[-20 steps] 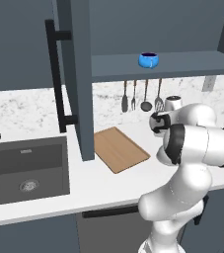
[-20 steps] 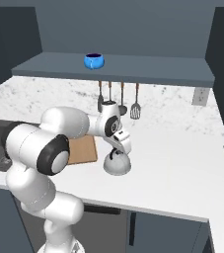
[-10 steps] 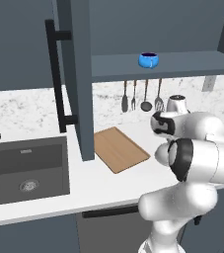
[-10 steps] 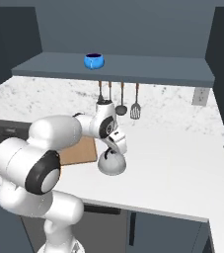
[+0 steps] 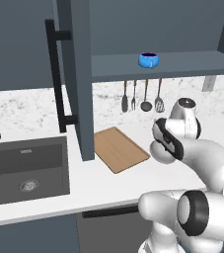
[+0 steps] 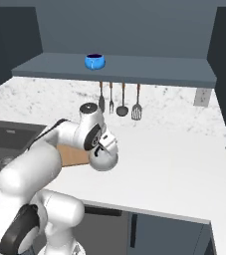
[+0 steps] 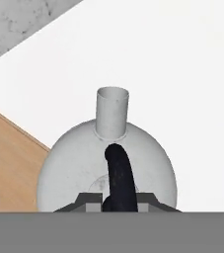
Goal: Pick the kettle from the counter and place it on the tray. Then pick the mug from the cabinet and place it on the tray. Then close the cabinet doors.
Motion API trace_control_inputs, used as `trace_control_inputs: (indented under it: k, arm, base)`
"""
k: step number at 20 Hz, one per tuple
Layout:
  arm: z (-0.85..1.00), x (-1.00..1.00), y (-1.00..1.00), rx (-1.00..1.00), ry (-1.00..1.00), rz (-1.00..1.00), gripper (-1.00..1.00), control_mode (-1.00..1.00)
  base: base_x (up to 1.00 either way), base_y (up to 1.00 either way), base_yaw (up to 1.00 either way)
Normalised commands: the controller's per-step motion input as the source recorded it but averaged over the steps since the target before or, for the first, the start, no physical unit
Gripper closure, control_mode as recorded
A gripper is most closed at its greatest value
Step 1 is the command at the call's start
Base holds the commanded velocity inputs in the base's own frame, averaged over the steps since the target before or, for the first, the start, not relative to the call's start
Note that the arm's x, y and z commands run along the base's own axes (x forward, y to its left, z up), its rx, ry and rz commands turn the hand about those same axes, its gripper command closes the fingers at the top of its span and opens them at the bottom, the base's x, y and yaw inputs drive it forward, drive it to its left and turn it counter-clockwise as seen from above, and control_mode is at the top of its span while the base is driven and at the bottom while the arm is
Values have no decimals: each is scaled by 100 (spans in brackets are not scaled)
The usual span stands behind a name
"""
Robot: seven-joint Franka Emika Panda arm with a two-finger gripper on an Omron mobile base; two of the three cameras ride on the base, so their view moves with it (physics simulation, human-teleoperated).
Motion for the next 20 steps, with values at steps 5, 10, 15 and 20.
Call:
trace_control_inputs:
  k: [5, 10, 15, 20]
  arm:
    - [42, -13, 55, 0, -12, 14, 100, -100]
    - [41, 0, 69, -4, -1, 19, 100, -100]
    - [33, 29, 52, 0, -9, 12, 100, -100]
    - [4, 34, 67, -1, -6, 10, 100, -100]
  base:
    - [0, 0, 0]
    - [0, 0, 0]
    - [0, 0, 0]
    - [0, 0, 0]
